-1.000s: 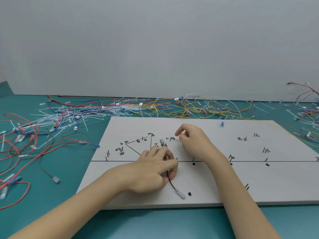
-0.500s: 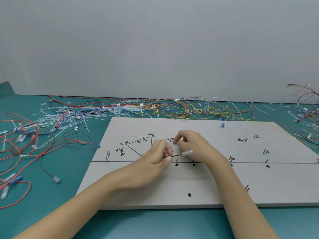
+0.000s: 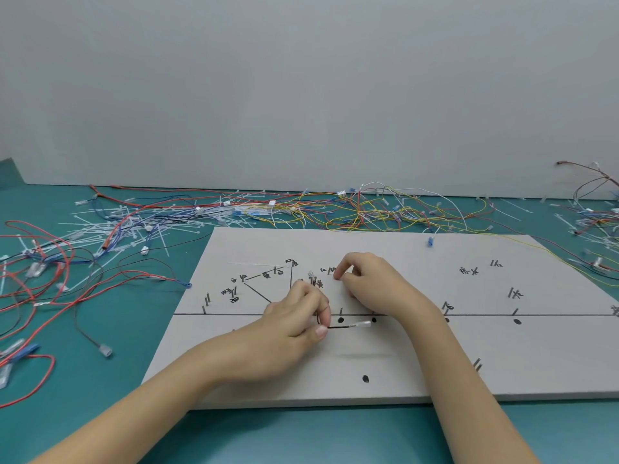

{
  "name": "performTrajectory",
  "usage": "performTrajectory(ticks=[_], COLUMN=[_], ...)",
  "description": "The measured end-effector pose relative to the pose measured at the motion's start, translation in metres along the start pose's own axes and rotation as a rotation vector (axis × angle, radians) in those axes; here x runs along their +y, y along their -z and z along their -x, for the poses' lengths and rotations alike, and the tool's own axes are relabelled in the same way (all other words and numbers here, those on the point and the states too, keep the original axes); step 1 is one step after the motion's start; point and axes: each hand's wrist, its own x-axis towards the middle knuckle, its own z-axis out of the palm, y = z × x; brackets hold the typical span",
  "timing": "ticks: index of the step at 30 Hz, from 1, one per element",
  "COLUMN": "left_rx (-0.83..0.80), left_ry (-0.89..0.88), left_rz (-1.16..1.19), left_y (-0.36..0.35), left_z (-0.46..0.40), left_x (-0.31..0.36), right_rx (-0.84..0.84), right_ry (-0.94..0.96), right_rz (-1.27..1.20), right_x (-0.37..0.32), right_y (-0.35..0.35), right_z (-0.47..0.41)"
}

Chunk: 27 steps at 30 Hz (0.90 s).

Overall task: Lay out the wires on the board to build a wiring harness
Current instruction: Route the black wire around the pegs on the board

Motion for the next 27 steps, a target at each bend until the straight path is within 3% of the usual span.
performTrajectory(ticks=[9, 16, 27], left_rx=[-0.04, 0.018, 0.045], left_ry=[-0.003, -0.02, -0.028], left_rz=[0.083, -0.195, -0.276], left_y=[0.004, -0.004, -0.002], left_z=[0.003, 0.01, 0.013], left_x=[-0.001, -0.002, 0.002], right_rx=[-0.013, -0.028, 0.023], right_ry=[-0.001, -0.006, 0.021], right_rz=[-0.006, -0.001, -0.001], right_x=[-0.001, 0.0, 0.002], right_y=[0.001, 0.002, 0.0], right_z=[0.002, 0.002, 0.002])
